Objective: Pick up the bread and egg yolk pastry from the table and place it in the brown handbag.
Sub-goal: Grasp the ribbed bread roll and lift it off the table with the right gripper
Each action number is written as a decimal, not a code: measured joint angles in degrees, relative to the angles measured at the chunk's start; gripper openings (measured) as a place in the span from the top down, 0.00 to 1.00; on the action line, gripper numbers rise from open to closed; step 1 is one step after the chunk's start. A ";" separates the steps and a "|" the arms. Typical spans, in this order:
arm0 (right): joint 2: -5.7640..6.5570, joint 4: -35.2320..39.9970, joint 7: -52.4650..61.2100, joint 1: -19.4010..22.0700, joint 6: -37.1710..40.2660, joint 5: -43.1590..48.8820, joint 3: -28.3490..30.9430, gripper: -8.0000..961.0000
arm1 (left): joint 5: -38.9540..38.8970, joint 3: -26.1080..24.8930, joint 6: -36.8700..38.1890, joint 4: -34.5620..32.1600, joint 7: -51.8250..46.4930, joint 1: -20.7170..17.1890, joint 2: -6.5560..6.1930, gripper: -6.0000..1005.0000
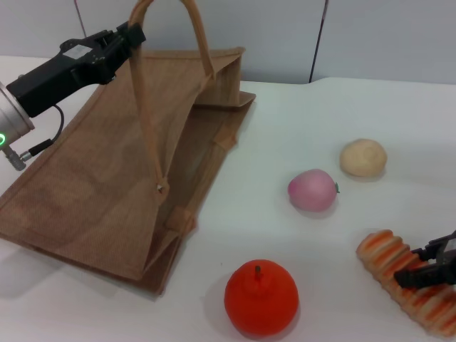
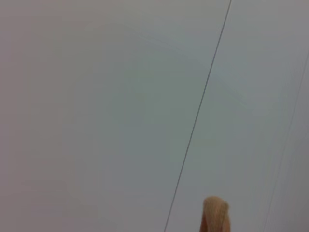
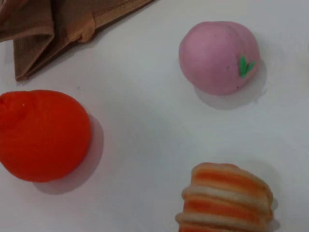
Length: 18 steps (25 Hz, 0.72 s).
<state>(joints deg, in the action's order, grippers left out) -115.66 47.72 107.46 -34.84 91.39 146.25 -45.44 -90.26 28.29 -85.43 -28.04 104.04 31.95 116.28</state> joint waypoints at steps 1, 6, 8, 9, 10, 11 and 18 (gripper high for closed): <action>0.00 0.01 -0.19 0.00 -0.01 -0.04 -0.01 0.31 | 0.00 0.00 0.00 0.00 -0.05 0.00 0.00 0.88; 0.14 0.33 -0.81 0.01 -0.16 -0.36 -0.01 0.35 | 0.00 0.01 -0.20 0.00 -0.29 0.11 0.00 0.88; 0.19 0.34 -1.40 0.01 -0.02 -0.37 0.00 0.37 | 0.00 0.01 -0.30 0.00 -0.40 0.16 0.00 0.88; 0.20 0.28 -1.68 0.01 0.05 -0.38 0.00 0.38 | 0.00 0.01 -0.34 0.00 -0.43 0.18 0.00 0.88; 0.20 0.19 -1.87 0.00 0.08 -0.38 0.02 0.39 | 0.00 0.01 -0.35 0.00 -0.44 0.20 0.01 0.88; 0.19 0.18 -2.00 0.00 0.10 -0.41 0.06 0.41 | 0.00 0.01 -0.38 0.00 -0.46 0.23 0.03 0.88; 0.21 0.50 -2.80 -0.02 0.20 -1.01 0.43 0.49 | 0.00 0.01 -0.78 -0.07 -1.66 0.31 0.04 0.88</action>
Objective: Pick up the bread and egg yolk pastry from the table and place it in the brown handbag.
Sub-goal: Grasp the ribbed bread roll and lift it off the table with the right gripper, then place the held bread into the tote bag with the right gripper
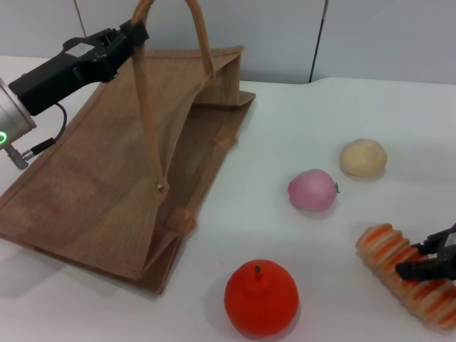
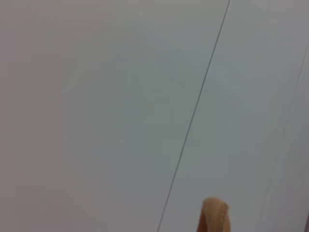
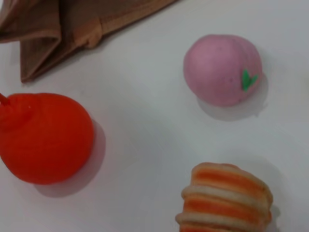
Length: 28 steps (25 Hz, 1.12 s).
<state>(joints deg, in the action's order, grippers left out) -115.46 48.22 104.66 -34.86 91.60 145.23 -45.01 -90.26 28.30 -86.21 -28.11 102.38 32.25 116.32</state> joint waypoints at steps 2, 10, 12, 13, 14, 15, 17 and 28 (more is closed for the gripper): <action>0.04 0.07 -0.50 0.07 0.31 -0.94 0.16 0.49 | 0.00 0.00 -0.24 -0.08 -0.28 0.00 0.00 0.88; 0.19 4.84 -4.16 0.93 5.52 -9.15 2.46 0.53 | -0.02 0.00 -3.90 -1.49 -4.64 0.27 -0.27 0.87; 0.16 5.12 -5.92 0.40 6.63 -12.96 2.12 0.54 | -0.02 0.00 -5.10 -2.19 -5.59 0.46 -0.29 0.87; 0.14 5.15 -6.58 0.01 7.02 -14.57 1.88 0.55 | -0.02 0.00 -5.60 -2.47 -5.94 0.61 -0.29 0.87; 0.06 5.05 -7.23 -0.56 7.18 -16.27 1.32 0.56 | 0.00 0.00 -6.04 -2.69 -6.41 0.80 -0.29 0.87; -0.01 4.84 -7.70 -1.16 7.20 -17.74 0.50 0.57 | 0.03 0.02 -6.37 -2.86 -6.92 1.12 -0.29 0.87; -0.15 4.11 -8.16 -2.34 6.84 -20.49 -1.80 0.58 | 0.18 0.22 -6.72 -2.90 -7.83 1.87 -0.31 0.87; -0.38 -7.29 -9.10 -13.45 -9.60 -34.29 -24.81 0.65 | 0.39 0.55 -10.38 -2.92 -10.70 4.92 -0.50 0.87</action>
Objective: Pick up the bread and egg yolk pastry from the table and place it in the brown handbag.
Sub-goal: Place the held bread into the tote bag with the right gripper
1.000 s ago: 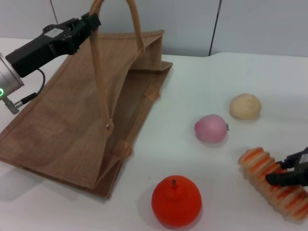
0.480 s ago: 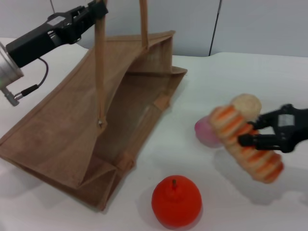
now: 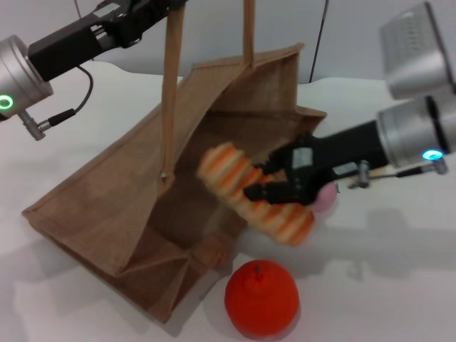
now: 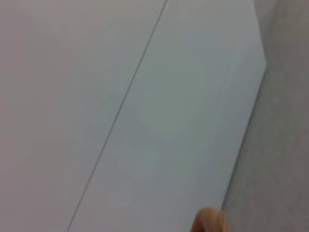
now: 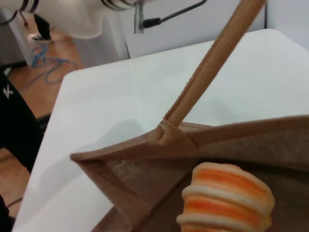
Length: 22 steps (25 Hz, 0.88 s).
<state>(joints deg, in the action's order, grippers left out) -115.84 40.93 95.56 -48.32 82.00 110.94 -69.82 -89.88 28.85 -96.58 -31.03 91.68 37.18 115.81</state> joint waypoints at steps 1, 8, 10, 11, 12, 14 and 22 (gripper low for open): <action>0.00 -0.39 0.03 -0.49 -2.17 -1.49 -1.99 0.65 | 0.00 0.07 -0.09 0.00 -0.12 0.21 0.00 0.87; -0.18 -0.88 1.75 -3.00 -18.05 -11.78 -15.91 0.65 | 0.07 0.21 -1.50 0.00 -1.34 0.65 -0.06 0.87; -0.30 -0.71 3.62 -3.51 -24.95 -13.66 -21.59 0.65 | 0.11 0.22 -1.57 0.00 -1.43 0.77 -0.07 0.87; -0.34 -0.64 4.25 -3.64 -28.04 -14.58 -23.80 0.66 | 0.12 0.23 -1.71 0.00 -1.43 0.96 -0.07 0.87; -0.37 -0.58 4.74 -3.76 -30.83 -15.55 -25.93 0.66 | 0.13 0.24 -1.99 0.00 -1.44 1.21 -0.07 0.87; -0.44 -0.60 5.12 -4.23 -37.11 -18.18 -30.73 0.67 | 0.14 0.24 -2.57 0.00 -1.50 1.65 -0.07 0.87; -0.59 -1.30 10.99 -5.38 -55.02 -20.20 -40.80 0.69 | -0.28 -0.19 -5.12 0.00 -1.94 2.36 0.00 0.87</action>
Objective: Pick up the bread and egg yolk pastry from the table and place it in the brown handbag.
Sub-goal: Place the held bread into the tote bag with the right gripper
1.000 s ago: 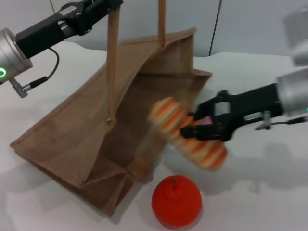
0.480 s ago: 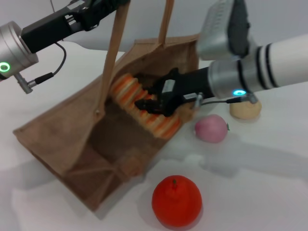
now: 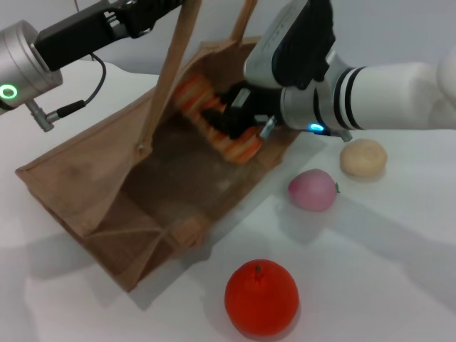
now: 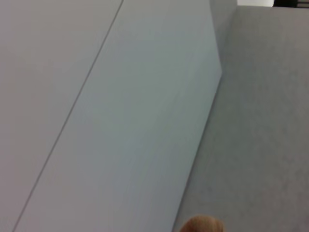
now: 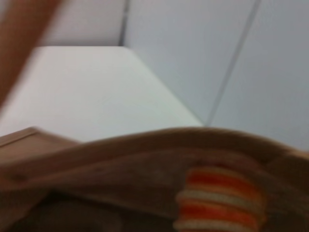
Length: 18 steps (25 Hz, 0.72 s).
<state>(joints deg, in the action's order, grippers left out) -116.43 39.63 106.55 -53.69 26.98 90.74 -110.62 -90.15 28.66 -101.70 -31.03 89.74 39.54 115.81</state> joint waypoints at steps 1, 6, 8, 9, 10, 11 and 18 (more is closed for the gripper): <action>-0.02 -0.14 0.67 0.10 -1.64 -0.02 -0.05 0.69 | -0.04 -0.11 -0.39 0.00 -0.16 0.04 0.00 0.87; -0.04 -3.15 2.25 0.26 -8.57 -0.09 -0.15 0.70 | -0.89 -0.26 -2.15 0.00 -0.55 0.41 0.12 0.87; -0.03 -4.45 2.26 0.18 -10.35 -0.10 -0.17 0.70 | -1.40 -0.27 -2.72 0.00 -0.55 0.45 0.16 0.87; -0.02 -4.88 2.21 0.23 -11.22 -0.12 -0.19 0.70 | -2.03 -0.27 -3.46 0.00 -0.55 0.46 0.17 0.87; -0.02 -5.08 2.12 0.35 -11.94 -0.12 -0.30 0.70 | -2.63 -0.27 -4.14 0.00 -0.55 0.40 0.16 0.87; -0.01 -5.13 2.03 0.45 -12.42 -0.14 -0.49 0.70 | -3.38 -0.27 -4.86 0.00 -0.55 0.23 0.10 0.87; 0.06 -3.91 0.98 0.55 -12.23 -0.06 -6.71 0.70 | -6.11 -1.71 -6.64 0.00 -0.35 -1.62 -0.16 0.87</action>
<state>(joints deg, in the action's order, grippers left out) -116.37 35.72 107.53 -53.14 14.75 90.69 -117.33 -96.26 26.95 -108.34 -31.03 89.39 37.92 115.65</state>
